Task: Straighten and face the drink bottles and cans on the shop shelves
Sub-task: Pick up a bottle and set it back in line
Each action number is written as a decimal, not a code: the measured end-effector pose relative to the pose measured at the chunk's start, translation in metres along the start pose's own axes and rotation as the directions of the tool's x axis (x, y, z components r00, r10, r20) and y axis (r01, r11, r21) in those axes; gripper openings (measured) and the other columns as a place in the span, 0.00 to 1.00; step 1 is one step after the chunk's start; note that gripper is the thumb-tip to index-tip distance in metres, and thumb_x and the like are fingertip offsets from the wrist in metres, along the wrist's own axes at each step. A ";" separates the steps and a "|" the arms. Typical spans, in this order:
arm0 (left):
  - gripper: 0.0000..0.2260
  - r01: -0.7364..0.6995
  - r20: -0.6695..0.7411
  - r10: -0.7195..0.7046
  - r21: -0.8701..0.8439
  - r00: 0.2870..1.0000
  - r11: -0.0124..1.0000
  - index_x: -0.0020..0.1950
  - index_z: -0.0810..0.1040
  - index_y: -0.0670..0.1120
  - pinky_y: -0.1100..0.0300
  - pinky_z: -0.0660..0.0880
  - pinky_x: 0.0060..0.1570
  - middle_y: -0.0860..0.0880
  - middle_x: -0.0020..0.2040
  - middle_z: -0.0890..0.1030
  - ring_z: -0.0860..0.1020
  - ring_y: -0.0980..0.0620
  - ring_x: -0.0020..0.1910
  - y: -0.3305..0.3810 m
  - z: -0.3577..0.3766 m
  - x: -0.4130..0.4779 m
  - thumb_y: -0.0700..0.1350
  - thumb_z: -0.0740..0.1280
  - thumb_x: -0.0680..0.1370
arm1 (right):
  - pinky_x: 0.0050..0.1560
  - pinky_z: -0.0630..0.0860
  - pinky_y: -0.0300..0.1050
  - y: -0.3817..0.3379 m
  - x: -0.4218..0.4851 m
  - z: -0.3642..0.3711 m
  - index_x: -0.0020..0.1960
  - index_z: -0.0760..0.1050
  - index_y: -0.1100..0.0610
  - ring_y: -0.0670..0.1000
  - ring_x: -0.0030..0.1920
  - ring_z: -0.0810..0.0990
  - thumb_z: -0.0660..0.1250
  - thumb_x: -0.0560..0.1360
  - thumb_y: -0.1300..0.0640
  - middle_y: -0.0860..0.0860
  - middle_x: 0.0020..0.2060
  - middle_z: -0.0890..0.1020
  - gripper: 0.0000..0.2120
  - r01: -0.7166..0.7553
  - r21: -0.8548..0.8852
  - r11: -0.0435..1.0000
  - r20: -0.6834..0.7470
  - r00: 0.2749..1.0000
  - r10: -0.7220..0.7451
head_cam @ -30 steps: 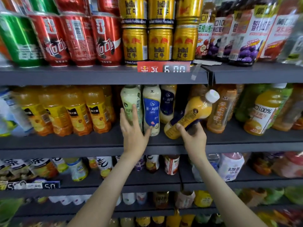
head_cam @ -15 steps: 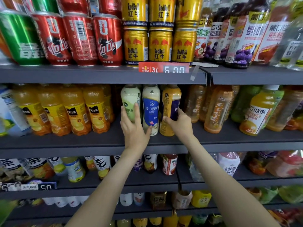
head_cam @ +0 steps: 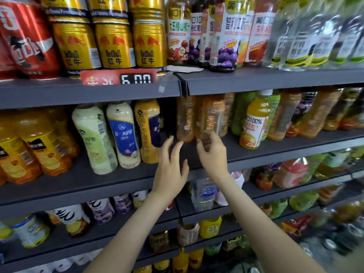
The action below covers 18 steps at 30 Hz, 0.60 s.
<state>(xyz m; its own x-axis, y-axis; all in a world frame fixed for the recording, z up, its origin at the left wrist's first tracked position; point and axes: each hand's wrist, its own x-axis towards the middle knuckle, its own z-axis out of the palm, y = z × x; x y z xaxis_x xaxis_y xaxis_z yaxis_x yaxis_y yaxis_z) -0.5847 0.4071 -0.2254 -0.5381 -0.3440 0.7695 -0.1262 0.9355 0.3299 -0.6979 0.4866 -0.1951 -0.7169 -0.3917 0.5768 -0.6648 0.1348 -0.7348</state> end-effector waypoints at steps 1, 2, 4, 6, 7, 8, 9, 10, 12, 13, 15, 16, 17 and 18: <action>0.21 -0.001 0.041 0.002 -0.023 0.999 1.000 0.66 0.68 0.39 0.56 0.65 0.65 0.39 0.67 0.65 0.68 0.40 0.66 0.008 0.010 0.005 0.39 0.68 0.75 | 0.50 0.76 0.48 0.008 0.005 -0.015 0.58 0.73 0.59 0.51 0.47 0.77 0.65 0.75 0.62 0.53 0.49 0.78 0.12 -0.030 0.000 1.000 -0.052 0.998 0.030; 0.20 0.002 0.080 0.001 -0.038 0.997 0.999 0.66 0.70 0.39 0.54 0.68 0.64 0.39 0.66 0.68 0.69 0.41 0.65 0.017 0.020 0.009 0.39 0.68 0.75 | 0.51 0.75 0.47 0.017 0.010 -0.031 0.59 0.72 0.59 0.51 0.49 0.77 0.65 0.75 0.62 0.54 0.51 0.78 0.13 -0.056 -0.005 0.998 -0.107 0.993 0.055; 0.18 0.005 0.139 0.003 -0.051 0.990 0.999 0.65 0.71 0.39 0.52 0.71 0.62 0.40 0.64 0.71 0.71 0.42 0.64 0.035 0.039 0.020 0.39 0.67 0.75 | 0.54 0.71 0.44 0.037 0.023 -0.058 0.62 0.69 0.62 0.55 0.54 0.75 0.66 0.74 0.62 0.57 0.54 0.75 0.17 -0.105 -0.031 0.994 -0.221 0.971 0.096; 0.19 0.013 0.175 -0.004 -0.049 0.985 0.999 0.64 0.71 0.39 0.51 0.73 0.61 0.41 0.64 0.71 0.72 0.42 0.63 0.052 0.055 0.033 0.39 0.68 0.74 | 0.56 0.64 0.41 0.057 0.036 -0.080 0.66 0.64 0.66 0.60 0.60 0.70 0.69 0.73 0.61 0.62 0.58 0.72 0.25 -0.196 -0.062 0.979 -0.312 0.935 0.167; 0.19 0.024 0.187 -0.015 -0.045 0.982 0.999 0.64 0.72 0.39 0.51 0.73 0.60 0.41 0.64 0.71 0.72 0.42 0.62 0.059 0.062 0.040 0.39 0.68 0.74 | 0.58 0.63 0.43 0.066 0.042 -0.088 0.68 0.62 0.68 0.61 0.62 0.68 0.71 0.71 0.60 0.63 0.60 0.70 0.30 -0.228 -0.081 0.970 -0.341 0.921 0.188; 0.19 0.029 0.196 -0.022 -0.033 0.980 0.999 0.63 0.72 0.39 0.51 0.73 0.59 0.41 0.63 0.72 0.72 0.41 0.62 0.066 0.069 0.046 0.39 0.68 0.73 | 0.60 0.62 0.45 0.074 0.049 -0.095 0.69 0.60 0.69 0.63 0.63 0.66 0.73 0.70 0.59 0.64 0.60 0.70 0.35 -0.250 -0.101 0.963 -0.349 0.915 0.201; 0.19 0.025 0.202 -0.023 -0.010 0.979 1.000 0.63 0.72 0.39 0.51 0.72 0.59 0.41 0.63 0.72 0.72 0.41 0.61 0.073 0.075 0.052 0.39 0.68 0.73 | 0.62 0.62 0.48 0.082 0.056 -0.100 0.70 0.59 0.69 0.64 0.63 0.66 0.75 0.68 0.57 0.65 0.61 0.69 0.39 -0.266 -0.115 0.957 -0.341 0.916 0.213; 0.19 0.019 0.205 -0.022 0.020 0.979 1.000 0.63 0.72 0.39 0.51 0.72 0.59 0.41 0.63 0.72 0.72 0.41 0.61 0.079 0.080 0.058 0.40 0.68 0.73 | 0.62 0.63 0.50 0.091 0.063 -0.102 0.70 0.58 0.69 0.64 0.63 0.67 0.77 0.66 0.55 0.65 0.61 0.70 0.43 -0.284 -0.123 0.951 -0.319 0.918 0.233; 0.18 0.027 0.195 -0.039 0.063 0.980 0.998 0.63 0.72 0.40 0.52 0.72 0.58 0.42 0.62 0.72 0.73 0.42 0.61 0.088 0.085 0.069 0.41 0.67 0.74 | 0.62 0.66 0.54 0.103 0.076 -0.103 0.70 0.58 0.68 0.64 0.63 0.68 0.79 0.63 0.53 0.64 0.60 0.71 0.46 -0.315 -0.111 0.942 -0.260 0.924 0.279; 0.17 0.045 0.185 -0.058 0.075 0.981 0.996 0.64 0.72 0.41 0.53 0.73 0.56 0.43 0.62 0.72 0.73 0.43 0.61 0.092 0.085 0.074 0.42 0.66 0.75 | 0.61 0.70 0.56 0.108 0.082 -0.102 0.69 0.59 0.67 0.64 0.63 0.70 0.79 0.62 0.52 0.63 0.60 0.72 0.45 -0.322 -0.094 0.942 -0.236 0.926 0.294; 0.17 0.086 0.178 -0.102 0.096 0.979 0.992 0.65 0.71 0.44 0.55 0.75 0.51 0.46 0.64 0.71 0.73 0.46 0.62 0.097 0.082 0.082 0.44 0.64 0.77 | 0.57 0.74 0.58 0.113 0.089 -0.102 0.64 0.63 0.66 0.63 0.60 0.73 0.79 0.63 0.51 0.62 0.58 0.73 0.39 -0.321 -0.077 0.944 -0.209 0.931 0.300; 0.17 0.090 0.170 -0.107 0.107 0.980 0.990 0.66 0.71 0.45 0.56 0.74 0.49 0.46 0.64 0.71 0.73 0.47 0.61 0.098 0.078 0.086 0.45 0.63 0.78 | 0.55 0.75 0.58 0.114 0.091 -0.102 0.61 0.64 0.66 0.63 0.59 0.74 0.78 0.64 0.50 0.62 0.57 0.74 0.36 -0.312 -0.084 0.946 -0.198 0.936 0.291; 0.17 0.080 0.166 -0.097 0.107 0.981 0.991 0.67 0.70 0.46 0.58 0.74 0.48 0.47 0.65 0.71 0.73 0.47 0.61 0.098 0.074 0.089 0.46 0.63 0.78 | 0.54 0.75 0.58 0.116 0.090 -0.103 0.60 0.65 0.65 0.62 0.58 0.74 0.77 0.65 0.50 0.62 0.56 0.74 0.34 -0.311 -0.096 0.945 -0.191 0.938 0.290; 0.17 0.066 0.169 -0.082 0.101 0.982 0.993 0.67 0.70 0.46 0.61 0.72 0.46 0.48 0.65 0.70 0.73 0.48 0.61 0.097 0.071 0.090 0.46 0.62 0.79 | 0.53 0.76 0.57 0.117 0.088 -0.106 0.61 0.66 0.64 0.62 0.57 0.75 0.76 0.66 0.49 0.61 0.56 0.75 0.33 -0.321 -0.103 0.941 -0.182 0.937 0.299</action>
<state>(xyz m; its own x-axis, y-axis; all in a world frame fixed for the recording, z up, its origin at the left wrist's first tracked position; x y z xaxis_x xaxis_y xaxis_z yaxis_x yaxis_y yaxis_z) -0.7049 0.4724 -0.1630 -0.6589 -0.4011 0.6363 -0.2446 0.9142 0.3230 -0.8608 0.5644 -0.1928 -0.9087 -0.1613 0.3850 -0.4174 0.3463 -0.8401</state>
